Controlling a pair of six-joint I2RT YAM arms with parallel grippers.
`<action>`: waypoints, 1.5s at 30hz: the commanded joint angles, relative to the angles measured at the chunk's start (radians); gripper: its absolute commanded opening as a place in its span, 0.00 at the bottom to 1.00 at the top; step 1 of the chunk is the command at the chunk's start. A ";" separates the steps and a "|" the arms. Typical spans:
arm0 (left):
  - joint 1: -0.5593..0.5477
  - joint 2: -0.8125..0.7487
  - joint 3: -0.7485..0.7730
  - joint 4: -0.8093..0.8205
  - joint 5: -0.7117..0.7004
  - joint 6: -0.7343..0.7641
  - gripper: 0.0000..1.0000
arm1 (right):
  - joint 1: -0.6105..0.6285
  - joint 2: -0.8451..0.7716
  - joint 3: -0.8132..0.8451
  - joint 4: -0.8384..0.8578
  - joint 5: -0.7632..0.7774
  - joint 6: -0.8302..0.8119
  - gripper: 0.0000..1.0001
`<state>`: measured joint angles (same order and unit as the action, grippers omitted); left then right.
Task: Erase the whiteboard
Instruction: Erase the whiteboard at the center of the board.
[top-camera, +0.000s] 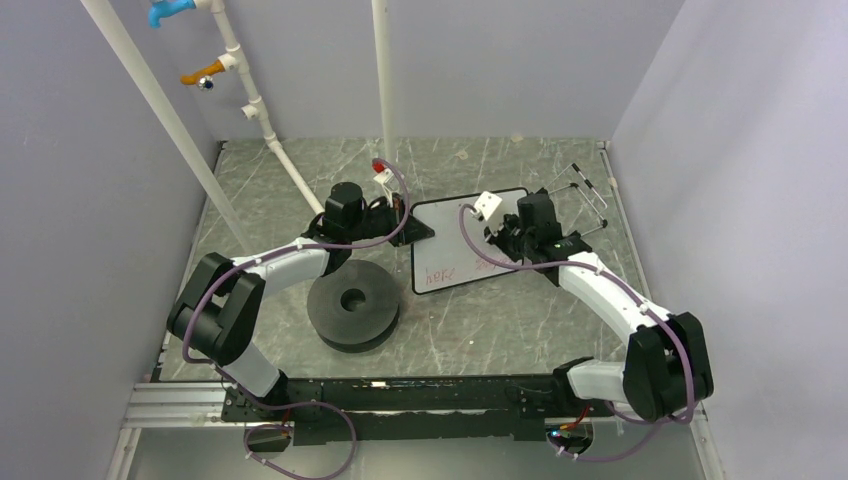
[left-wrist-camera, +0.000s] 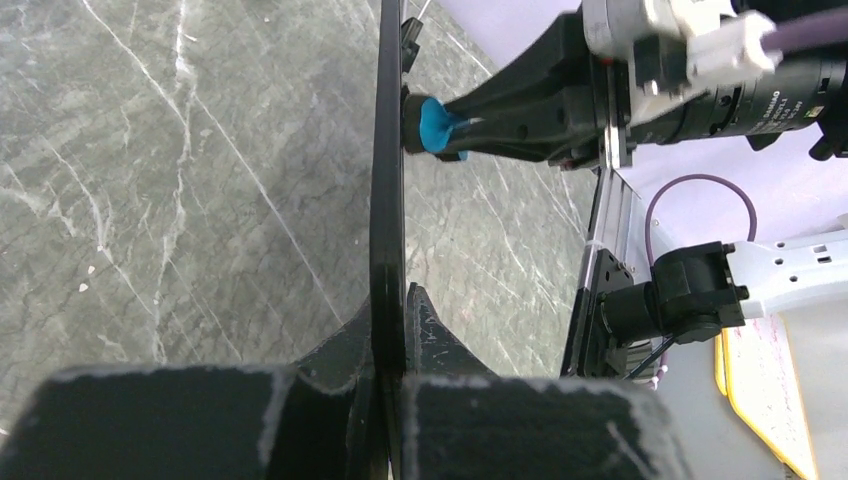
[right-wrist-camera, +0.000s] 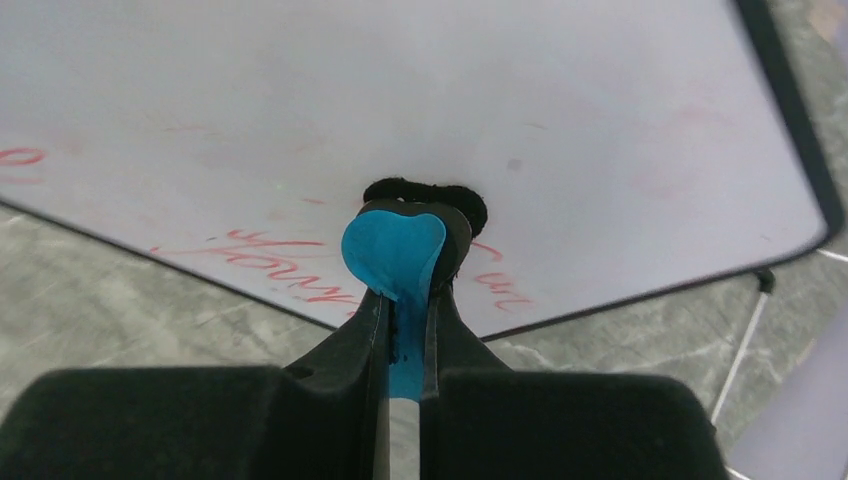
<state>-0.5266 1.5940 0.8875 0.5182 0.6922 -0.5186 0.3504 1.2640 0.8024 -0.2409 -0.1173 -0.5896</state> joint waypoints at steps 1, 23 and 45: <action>-0.010 -0.045 0.029 0.136 0.074 -0.033 0.00 | 0.049 0.004 0.007 -0.128 -0.205 -0.141 0.00; -0.010 -0.042 0.041 0.128 0.080 -0.033 0.00 | 0.042 0.012 0.020 -0.092 -0.149 -0.096 0.00; -0.018 -0.031 0.046 0.130 0.087 -0.037 0.00 | 0.029 -0.004 0.034 -0.109 -0.197 -0.109 0.00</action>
<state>-0.5270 1.5940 0.8875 0.5159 0.6888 -0.5198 0.3248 1.2797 0.8051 -0.2279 -0.1009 -0.5632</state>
